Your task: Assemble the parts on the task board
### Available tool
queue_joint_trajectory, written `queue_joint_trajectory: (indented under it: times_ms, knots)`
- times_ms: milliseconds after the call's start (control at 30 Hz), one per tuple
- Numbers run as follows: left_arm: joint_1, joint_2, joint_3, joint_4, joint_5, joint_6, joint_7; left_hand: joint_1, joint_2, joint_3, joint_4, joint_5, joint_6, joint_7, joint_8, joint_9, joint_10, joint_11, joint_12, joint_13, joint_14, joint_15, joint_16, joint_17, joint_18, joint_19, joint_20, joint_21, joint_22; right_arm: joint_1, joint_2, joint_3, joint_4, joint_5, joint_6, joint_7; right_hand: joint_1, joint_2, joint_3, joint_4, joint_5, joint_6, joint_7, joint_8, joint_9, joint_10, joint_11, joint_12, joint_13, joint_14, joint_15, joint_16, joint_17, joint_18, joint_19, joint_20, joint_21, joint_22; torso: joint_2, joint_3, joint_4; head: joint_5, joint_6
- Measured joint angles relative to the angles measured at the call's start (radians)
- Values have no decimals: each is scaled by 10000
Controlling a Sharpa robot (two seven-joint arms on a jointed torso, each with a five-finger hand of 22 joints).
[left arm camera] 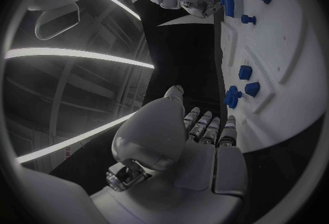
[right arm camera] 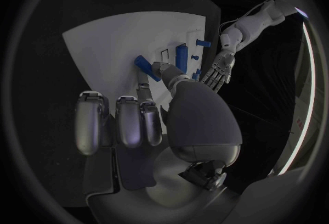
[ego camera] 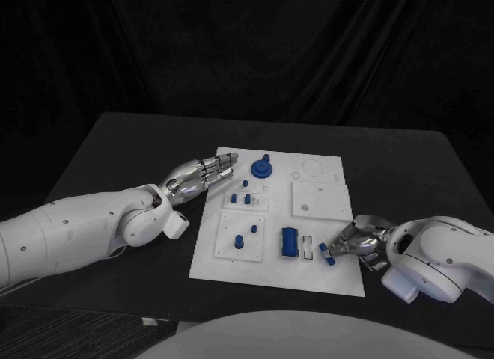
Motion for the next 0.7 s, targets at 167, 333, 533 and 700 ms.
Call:
queue_joint_trajectory:
  times_ms: [167,333,533,700]
  knots:
    - [0,-16,0,22,0,-13,13,0,0,0,0,0,0,0,0,9,-30,-30,0,-1,0,0,0,0,1,0,0,0,0,10,74,-1,13,998,-288,-39,-105,26,-71,70,-11,0,0,4,8,0,0,0,-1,30,-30,0,-31,1,0,0,0,0,0,-5,6,6,0]
    - [0,0,0,24,0,-24,20,0,0,0,0,0,0,0,0,10,-30,-30,0,-2,0,0,0,2,1,0,0,0,-1,11,176,-1,14,1628,-539,-44,-161,80,-119,117,-50,0,0,4,25,0,0,0,-1,32,-31,0,-60,0,0,0,0,-1,1,-6,6,-2,0]
    - [0,43,0,10,0,-29,26,0,0,0,0,0,0,1,0,9,-30,-30,-1,-2,0,-1,0,3,1,0,0,0,-2,11,261,-2,14,2031,-871,-22,-186,80,-139,192,-88,0,-1,4,25,-1,0,0,-2,32,-31,0,-78,1,0,0,0,-1,8,-4,11,-26,0]
    - [0,45,0,3,0,-33,27,0,0,0,0,0,0,1,0,9,-30,-30,-1,-2,0,0,0,4,1,0,0,0,-2,11,280,-2,17,2309,-1119,2,-272,95,-138,192,-89,0,-1,4,24,-1,0,0,-3,31,-31,0,-129,1,0,0,-55,-1,10,0,8,27,0]
